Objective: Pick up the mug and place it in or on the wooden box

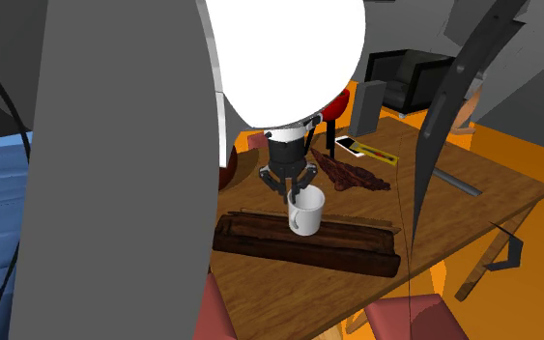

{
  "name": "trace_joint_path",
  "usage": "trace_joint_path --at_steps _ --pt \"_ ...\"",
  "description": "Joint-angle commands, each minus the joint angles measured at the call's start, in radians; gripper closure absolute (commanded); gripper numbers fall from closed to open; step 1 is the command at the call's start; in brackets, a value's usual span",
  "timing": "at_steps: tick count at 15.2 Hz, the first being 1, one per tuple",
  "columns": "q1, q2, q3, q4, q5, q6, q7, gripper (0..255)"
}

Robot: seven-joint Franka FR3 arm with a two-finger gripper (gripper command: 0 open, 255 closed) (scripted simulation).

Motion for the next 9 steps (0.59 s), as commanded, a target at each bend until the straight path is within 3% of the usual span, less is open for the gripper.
trace_joint_path --at_steps 1,2,7,9 --pt "0.0 0.004 -0.001 -0.004 0.0 0.001 0.0 255" --pt "-0.001 0.004 -0.001 -0.004 0.0 0.002 -0.001 0" --pt "0.0 0.004 -0.001 -0.004 0.0 0.001 0.0 0" --pt "0.003 -0.014 0.007 0.048 0.005 -0.069 -0.001 0"
